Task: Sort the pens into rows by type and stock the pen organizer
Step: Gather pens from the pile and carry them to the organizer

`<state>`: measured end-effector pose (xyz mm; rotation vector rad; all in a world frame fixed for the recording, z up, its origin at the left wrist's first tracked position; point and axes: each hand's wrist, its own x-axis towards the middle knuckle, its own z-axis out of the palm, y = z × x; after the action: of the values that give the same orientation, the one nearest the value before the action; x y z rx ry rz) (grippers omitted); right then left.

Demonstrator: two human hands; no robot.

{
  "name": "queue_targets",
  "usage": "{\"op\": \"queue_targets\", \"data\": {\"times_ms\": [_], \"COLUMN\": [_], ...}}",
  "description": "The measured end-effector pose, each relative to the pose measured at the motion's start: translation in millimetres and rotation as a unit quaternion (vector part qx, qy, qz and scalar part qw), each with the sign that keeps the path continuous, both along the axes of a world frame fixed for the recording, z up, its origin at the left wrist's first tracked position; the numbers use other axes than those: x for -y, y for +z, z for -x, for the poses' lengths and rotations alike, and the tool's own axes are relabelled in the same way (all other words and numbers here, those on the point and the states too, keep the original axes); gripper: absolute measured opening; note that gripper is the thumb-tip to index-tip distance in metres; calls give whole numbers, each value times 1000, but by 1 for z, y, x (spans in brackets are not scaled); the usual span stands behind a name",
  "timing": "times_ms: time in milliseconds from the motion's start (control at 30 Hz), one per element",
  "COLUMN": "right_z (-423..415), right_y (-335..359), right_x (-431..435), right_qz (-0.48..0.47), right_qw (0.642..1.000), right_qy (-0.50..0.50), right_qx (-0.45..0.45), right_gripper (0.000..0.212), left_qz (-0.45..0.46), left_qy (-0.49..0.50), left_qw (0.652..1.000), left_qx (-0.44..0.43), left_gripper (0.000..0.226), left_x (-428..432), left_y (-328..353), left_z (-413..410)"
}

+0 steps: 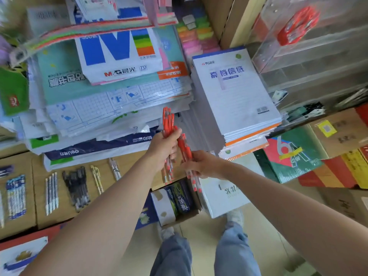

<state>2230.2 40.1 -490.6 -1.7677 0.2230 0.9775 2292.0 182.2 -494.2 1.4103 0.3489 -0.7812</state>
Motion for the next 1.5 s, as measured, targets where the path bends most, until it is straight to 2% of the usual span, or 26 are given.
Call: {"op": "queue_targets", "data": {"times_ms": [167,333,433,633,700,833,1100,1367,1500], "right_z": [0,0,-2,-20,-27,-42,-78,-116,-133], "right_y": [42,76,92,117,124,131,140,146,148], "right_x": [46,116,168,257,276,303,329,353,367], "right_qz": [-87,-72,-58,-59,-61,-60,-27,5,-15], "right_qw": [994,993,991,963,951,932,904,848,825], "right_qy": [-67,-67,-75,-215,-256,-323,-403,-490,-520], "right_qx": [17,72,92,152,162,155,143,200,219], "right_gripper": [22,23,22,16,13,14,8,9,6], "left_qz": [-5,-29,-37,-83,-93,-121,-154,-141,-130], "left_qy": [-24,-40,-48,-41,-46,-59,-133,-192,-197], "left_qw": [999,996,995,990,988,982,957,940,939], "left_qx": [40,68,84,103,113,134,207,246,252], "left_gripper": [29,29,22,10,14,18,10,18,24], "left_x": [49,120,168,244,259,277,289,296,302], "left_y": [51,93,112,135,139,143,136,125,125], "left_z": [-1,6,7,-2,-8,-24,-66,-85,-89]}}
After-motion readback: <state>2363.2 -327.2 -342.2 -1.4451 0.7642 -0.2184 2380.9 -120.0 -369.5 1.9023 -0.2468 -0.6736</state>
